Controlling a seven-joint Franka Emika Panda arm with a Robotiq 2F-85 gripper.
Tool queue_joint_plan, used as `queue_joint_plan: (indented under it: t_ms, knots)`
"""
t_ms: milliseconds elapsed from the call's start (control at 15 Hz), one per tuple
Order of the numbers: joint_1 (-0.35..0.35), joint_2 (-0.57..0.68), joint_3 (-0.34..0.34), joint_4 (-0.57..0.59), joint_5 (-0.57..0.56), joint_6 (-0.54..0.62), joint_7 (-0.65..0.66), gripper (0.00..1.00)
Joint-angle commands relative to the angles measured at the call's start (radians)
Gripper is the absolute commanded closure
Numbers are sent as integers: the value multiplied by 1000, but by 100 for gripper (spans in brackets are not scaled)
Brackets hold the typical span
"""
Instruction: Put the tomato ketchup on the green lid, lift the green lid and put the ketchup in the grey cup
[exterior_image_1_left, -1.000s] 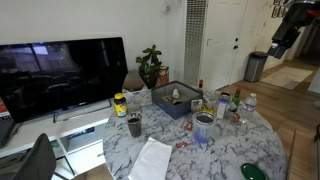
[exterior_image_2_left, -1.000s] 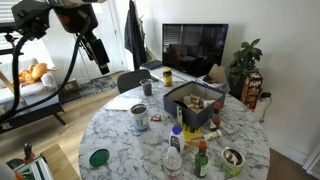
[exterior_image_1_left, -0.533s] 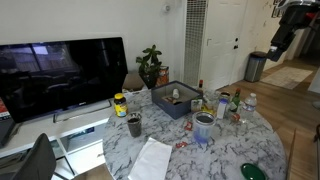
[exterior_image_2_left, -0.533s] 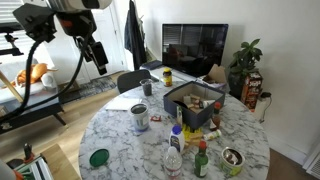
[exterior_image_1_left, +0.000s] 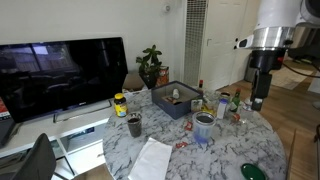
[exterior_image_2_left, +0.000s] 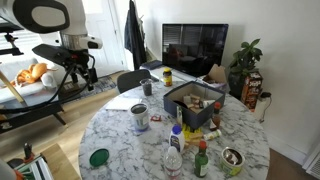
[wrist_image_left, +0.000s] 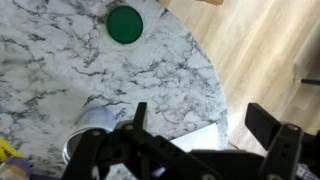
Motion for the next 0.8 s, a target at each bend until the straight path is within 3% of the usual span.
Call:
queue_joint_plan:
  t_ms: [0, 467, 733]
  knots:
    - [13, 28, 17, 4, 0, 14, 8, 0]
    - [-4, 24, 16, 7, 0, 14, 43, 0]
    - [5, 149, 82, -19, 11, 287, 104, 0]
